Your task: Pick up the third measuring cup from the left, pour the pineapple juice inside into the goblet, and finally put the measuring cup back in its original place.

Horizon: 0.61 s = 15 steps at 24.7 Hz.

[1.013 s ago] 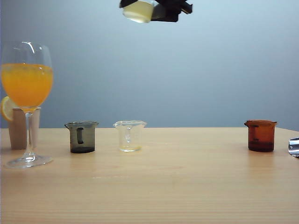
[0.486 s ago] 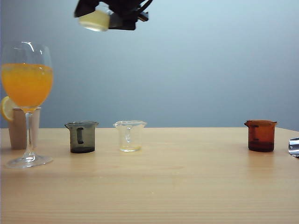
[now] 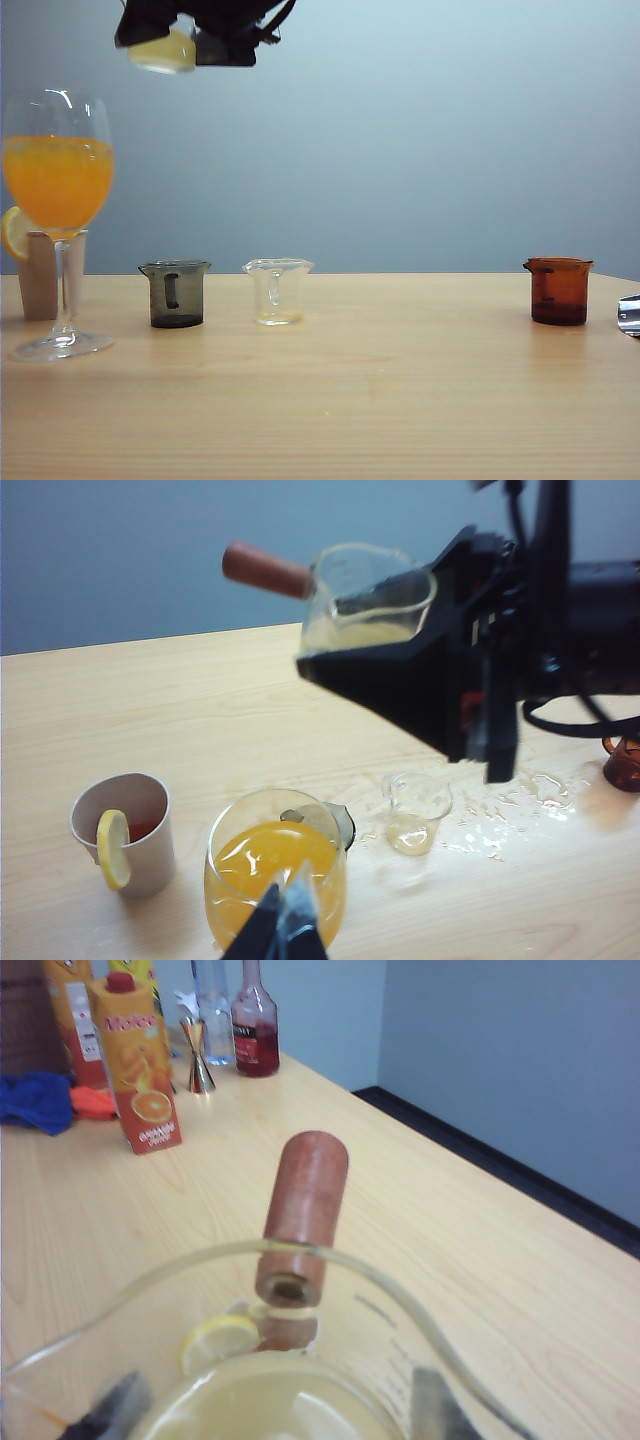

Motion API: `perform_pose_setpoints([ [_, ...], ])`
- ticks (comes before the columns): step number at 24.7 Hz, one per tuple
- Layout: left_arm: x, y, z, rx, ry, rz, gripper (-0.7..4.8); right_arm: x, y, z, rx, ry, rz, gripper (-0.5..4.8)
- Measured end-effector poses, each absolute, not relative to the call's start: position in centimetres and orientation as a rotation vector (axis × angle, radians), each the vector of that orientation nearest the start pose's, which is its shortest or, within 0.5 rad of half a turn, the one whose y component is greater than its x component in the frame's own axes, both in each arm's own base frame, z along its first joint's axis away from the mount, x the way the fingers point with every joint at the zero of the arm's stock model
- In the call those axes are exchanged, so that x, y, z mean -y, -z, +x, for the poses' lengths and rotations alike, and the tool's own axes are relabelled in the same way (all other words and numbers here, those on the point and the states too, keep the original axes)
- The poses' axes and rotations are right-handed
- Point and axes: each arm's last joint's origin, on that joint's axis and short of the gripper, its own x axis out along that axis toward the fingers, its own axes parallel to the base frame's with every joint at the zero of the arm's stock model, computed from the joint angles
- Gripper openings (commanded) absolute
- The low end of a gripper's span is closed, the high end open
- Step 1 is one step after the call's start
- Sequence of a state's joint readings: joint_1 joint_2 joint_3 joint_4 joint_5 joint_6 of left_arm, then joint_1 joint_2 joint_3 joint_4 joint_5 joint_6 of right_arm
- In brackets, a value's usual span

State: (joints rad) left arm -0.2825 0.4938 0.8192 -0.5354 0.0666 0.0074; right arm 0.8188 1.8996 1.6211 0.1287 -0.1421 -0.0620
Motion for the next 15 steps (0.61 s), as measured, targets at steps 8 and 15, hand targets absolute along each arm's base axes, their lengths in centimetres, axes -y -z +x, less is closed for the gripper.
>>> perform_pose_setpoints([
  [8, 2.8, -34.4, 9.1, -0.209, 0.349, 0.030, -0.05, -34.3, -32.4, 30.0, -0.072, -0.985, -0.202, 0.44],
  [15, 2.9, -34.2, 9.2, -0.231, 0.349, 0.032, -0.05, -34.9, -32.2, 29.7, -0.021, -0.996, -0.241, 0.44],
])
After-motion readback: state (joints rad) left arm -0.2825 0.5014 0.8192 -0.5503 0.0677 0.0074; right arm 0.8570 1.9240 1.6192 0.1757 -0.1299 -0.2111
